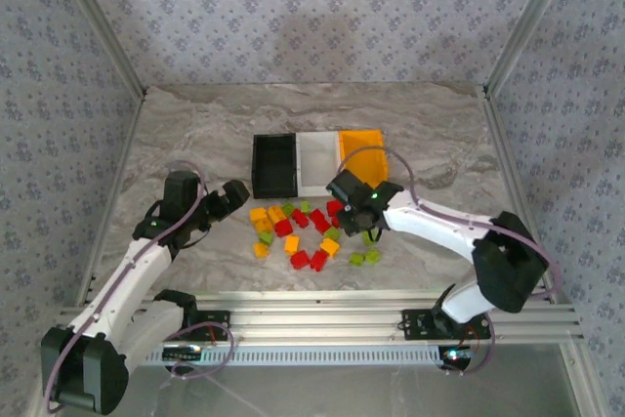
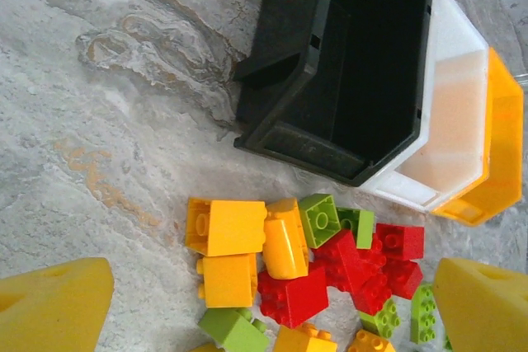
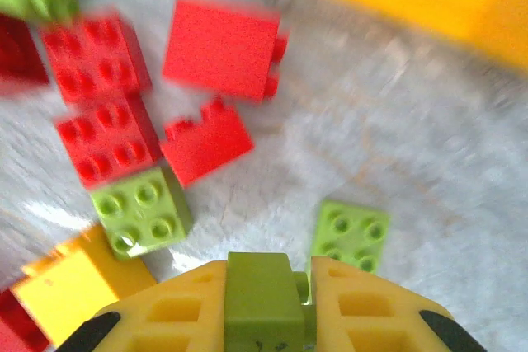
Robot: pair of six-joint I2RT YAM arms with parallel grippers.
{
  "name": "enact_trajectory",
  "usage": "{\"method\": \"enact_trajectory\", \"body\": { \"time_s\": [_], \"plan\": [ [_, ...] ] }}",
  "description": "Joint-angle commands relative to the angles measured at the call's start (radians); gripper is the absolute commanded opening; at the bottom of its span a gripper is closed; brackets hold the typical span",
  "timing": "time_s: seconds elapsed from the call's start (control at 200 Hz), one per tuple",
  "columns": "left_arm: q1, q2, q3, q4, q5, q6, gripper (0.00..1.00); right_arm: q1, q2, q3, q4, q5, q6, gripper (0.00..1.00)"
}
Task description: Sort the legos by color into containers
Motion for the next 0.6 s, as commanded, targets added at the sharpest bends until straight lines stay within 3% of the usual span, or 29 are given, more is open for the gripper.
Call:
{"method": "enact_trajectory", "body": {
  "time_s": [0.0,0.215,0.35,0.595],
  "plan": [
    [-0.017,-0.022,0.024,-0.005,-0.031,0.017,0.99,-0.061,-0.034,0.115,-0.027,0.092,0.006,0.2],
    [-0.024,-0.068,0.001,-0.014,-0.07,0.017,1.0,-0.183,0.138,0.303,0.031,0.166,0.015,0.2],
    [-0.022,-0.048,0.015,-0.086,-0.08,0.054,0.99,-0.265,0.272,0.398,0.076,0.131,0.044,0.21],
    [-0.023,-0.008,-0.005,-0.068,-0.031,0.113,0.89,-0.31,0.431,0.5,0.072,0.144,0.103,0.25]
  ]
}}
